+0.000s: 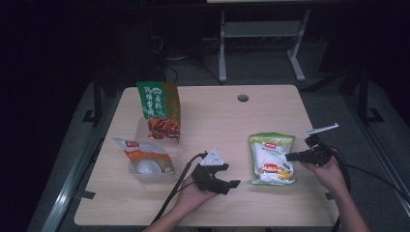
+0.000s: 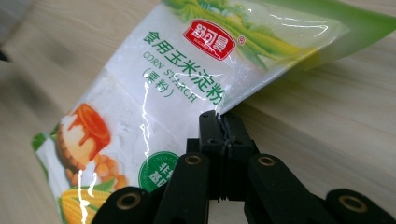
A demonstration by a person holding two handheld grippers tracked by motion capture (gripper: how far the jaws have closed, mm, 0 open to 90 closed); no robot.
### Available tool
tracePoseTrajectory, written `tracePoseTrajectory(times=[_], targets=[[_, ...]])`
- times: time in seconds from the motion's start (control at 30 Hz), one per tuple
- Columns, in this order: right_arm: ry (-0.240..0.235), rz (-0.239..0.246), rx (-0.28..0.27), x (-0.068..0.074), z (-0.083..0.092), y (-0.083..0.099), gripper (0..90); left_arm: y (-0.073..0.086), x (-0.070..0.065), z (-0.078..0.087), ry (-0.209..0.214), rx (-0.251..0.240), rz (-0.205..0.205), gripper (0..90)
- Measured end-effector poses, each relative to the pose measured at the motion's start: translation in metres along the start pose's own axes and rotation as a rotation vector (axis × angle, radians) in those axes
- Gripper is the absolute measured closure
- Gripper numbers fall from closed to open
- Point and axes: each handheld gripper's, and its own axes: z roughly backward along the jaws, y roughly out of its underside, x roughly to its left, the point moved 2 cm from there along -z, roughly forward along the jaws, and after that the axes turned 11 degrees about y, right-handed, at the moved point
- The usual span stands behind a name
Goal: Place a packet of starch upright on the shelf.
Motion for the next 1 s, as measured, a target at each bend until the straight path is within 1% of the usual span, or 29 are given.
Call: tracePoseTrajectory(times=[0.03,0.13,0.2,0.33,0.43,0.47,0.53,0.57,0.6,0.63,0.67,0.7,0.77,0.87,0.9,0.97,1.0], targets=[[-0.011,-0.003,-0.006,0.003,0.001,0.001,88.7,0.0,0.001,-0.002,0.004,-0.001,0.008,28.4],[-0.027,0.028,-0.027,0.015,0.004,0.001,88.8,-0.002,0.004,-0.007,0.011,0.001,0.021,28.5],[-0.04,0.046,-0.049,0.023,0.006,0.0,88.8,-0.003,0.007,-0.01,0.023,0.0,0.036,28.6],[-0.071,0.08,-0.091,0.039,0.013,-0.003,88.9,-0.004,0.011,-0.015,0.048,-0.015,0.084,28.6],[-0.089,0.104,-0.118,0.049,0.019,-0.004,89.0,-0.006,0.016,-0.019,0.066,-0.019,0.102,28.2],[-0.1,0.12,-0.135,0.052,0.021,-0.004,89.0,-0.006,0.016,-0.021,0.073,-0.022,0.112,28.2],[-0.124,0.135,-0.158,0.058,0.025,-0.006,89.0,-0.007,0.019,-0.023,0.1,-0.04,0.15,28.4],[-0.135,0.139,-0.162,0.061,0.027,-0.007,89.0,-0.007,0.02,-0.024,0.112,-0.046,0.161,29.2],[-0.145,0.152,-0.174,0.064,0.028,-0.008,89.1,-0.008,0.021,-0.025,0.12,-0.052,0.165,31.0],[-0.152,0.157,-0.179,0.066,0.029,-0.008,89.1,-0.009,0.023,-0.025,0.142,-0.061,0.182,32.6],[-0.16,0.172,-0.185,0.07,0.03,-0.01,89.1,-0.01,0.023,-0.026,0.147,-0.066,0.195,34.6],[-0.16,0.179,-0.188,0.073,0.031,-0.011,89.1,-0.012,0.023,-0.025,0.159,-0.077,0.201,38.4],[-0.165,0.2,-0.187,0.079,0.032,-0.013,89.2,-0.014,0.024,-0.023,0.161,-0.087,0.203,48.8],[-0.162,0.215,-0.193,0.086,0.031,-0.014,89.2,-0.016,0.023,-0.016,0.139,-0.102,0.175,64.3],[-0.163,0.22,-0.196,0.087,0.031,-0.014,89.2,-0.017,0.023,-0.013,0.12,-0.105,0.154,68.7],[-0.17,0.229,-0.204,0.09,0.031,-0.014,89.1,-0.02,0.022,-0.005,0.078,-0.129,0.139,76.1],[-0.176,0.235,-0.213,0.092,0.031,-0.014,89.1,-0.021,0.022,-0.003,0.063,-0.136,0.131,78.8]])
